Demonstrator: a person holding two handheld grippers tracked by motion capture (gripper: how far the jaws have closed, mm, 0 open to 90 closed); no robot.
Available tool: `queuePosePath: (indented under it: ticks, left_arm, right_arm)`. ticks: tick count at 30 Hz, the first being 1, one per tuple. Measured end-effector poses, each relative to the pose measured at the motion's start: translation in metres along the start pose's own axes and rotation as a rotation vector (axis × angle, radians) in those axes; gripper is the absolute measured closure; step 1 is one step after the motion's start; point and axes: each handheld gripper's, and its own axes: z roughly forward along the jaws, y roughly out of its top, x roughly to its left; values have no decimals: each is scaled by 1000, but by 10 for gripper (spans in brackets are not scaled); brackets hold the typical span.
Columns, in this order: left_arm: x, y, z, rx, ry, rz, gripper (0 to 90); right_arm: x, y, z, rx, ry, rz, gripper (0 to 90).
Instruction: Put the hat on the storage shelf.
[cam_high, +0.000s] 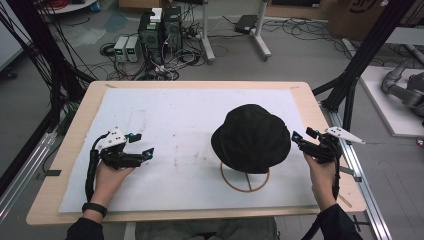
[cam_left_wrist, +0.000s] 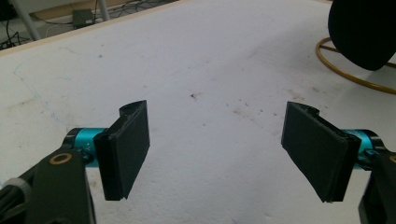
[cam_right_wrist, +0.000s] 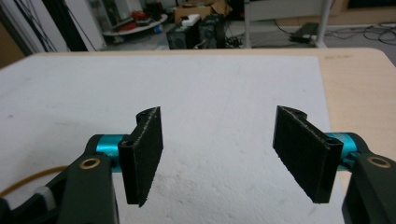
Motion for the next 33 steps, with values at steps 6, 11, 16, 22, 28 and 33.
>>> queuePosePath:
  ticks: [6,11,16,22,28,33]
  left_arm:
    - [2,6,-4,-37,6,-18,233]
    - [4,7,-6,-64,19,-35,228]
    - [6,9,-7,-60,16,-52,224]
    - [6,11,-8,-66,14,-61,223]
    - [6,10,-8,-58,14,-65,221]
    - [7,10,-7,-50,12,-60,221]
  right_arm:
    - [0,-9,2,20,-31,16,330]
    - [0,-15,-1,27,-37,11,325]
    - [-1,-18,-2,42,-38,-12,322]
    - [0,-21,0,52,-33,-21,314]
    - [-1,-21,-1,56,-34,-24,307]
    - [-3,-21,1,58,-40,-22,295]
